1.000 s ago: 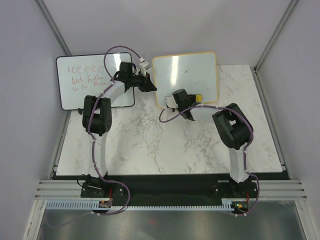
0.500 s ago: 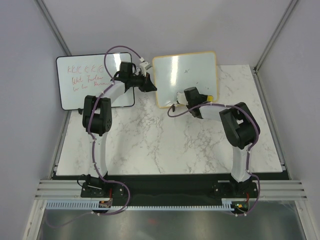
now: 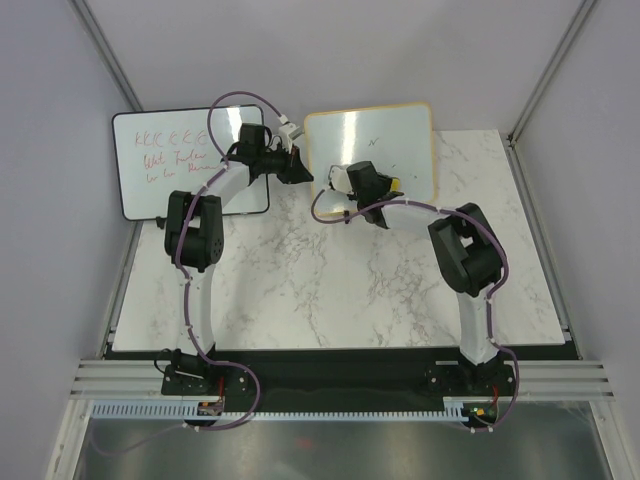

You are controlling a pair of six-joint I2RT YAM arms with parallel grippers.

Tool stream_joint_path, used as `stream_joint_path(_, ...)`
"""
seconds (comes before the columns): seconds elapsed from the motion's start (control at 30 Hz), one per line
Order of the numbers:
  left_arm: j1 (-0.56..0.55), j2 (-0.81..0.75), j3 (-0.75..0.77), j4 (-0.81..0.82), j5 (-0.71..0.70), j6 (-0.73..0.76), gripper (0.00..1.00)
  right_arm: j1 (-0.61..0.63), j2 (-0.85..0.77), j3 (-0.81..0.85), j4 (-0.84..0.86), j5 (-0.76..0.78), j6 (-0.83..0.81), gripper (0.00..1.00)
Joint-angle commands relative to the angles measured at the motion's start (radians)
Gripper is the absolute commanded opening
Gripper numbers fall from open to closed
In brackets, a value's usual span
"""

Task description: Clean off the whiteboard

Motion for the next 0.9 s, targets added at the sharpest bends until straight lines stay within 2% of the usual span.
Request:
stream_joint_path(0.0,0.004,-0.064,0.034,0.007,-0.006,0.071,0.02,0.011,0.019,0.063,0.034,-0.143,0.149,0.00)
stream_joint_path(0.2,0.004,-0.058,0.037,0.004,-0.005,0.067,0.02,-0.075,-0.025,0.037,0.057,-0.211,0.356,0.00)
stream_joint_path(0.33,0.004,-0.061,0.036,0.004,-0.006,0.071,0.02,-0.180,-0.056,-0.014,0.107,-0.228,0.517,0.00)
stream_joint_path(0.53,0.005,-0.064,0.034,0.004,-0.005,0.072,0.02,-0.271,-0.071,-0.053,0.189,-0.217,0.738,0.00)
stream_joint_path(0.77,0.004,-0.062,0.036,0.002,-0.003,0.068,0.02,-0.273,-0.068,-0.066,0.256,-0.306,0.934,0.00)
stream_joint_path(0.87,0.004,-0.061,0.040,0.004,-0.002,0.064,0.02,-0.227,-0.054,-0.067,0.265,-0.280,0.941,0.00)
